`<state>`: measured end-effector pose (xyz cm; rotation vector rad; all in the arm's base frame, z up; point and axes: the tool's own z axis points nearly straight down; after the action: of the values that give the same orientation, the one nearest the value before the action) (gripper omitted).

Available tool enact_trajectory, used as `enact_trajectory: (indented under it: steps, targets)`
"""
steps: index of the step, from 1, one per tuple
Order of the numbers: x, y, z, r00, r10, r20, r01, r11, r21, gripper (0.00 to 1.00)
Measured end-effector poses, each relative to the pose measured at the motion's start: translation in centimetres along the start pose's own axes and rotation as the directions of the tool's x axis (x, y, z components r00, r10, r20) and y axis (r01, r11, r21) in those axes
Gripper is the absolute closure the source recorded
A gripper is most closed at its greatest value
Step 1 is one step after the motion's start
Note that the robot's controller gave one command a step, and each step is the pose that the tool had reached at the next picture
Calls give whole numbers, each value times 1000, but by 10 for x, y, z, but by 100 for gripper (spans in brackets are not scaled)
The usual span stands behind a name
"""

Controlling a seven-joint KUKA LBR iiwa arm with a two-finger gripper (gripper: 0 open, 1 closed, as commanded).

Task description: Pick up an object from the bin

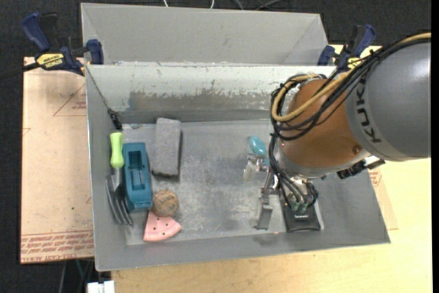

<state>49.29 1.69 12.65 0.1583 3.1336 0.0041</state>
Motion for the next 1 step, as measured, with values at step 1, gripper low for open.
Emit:
enact_trajectory:
  steps: [1]
  targets:
    - [-4,-51,-23,991,-135,1,135,991,-2,0]
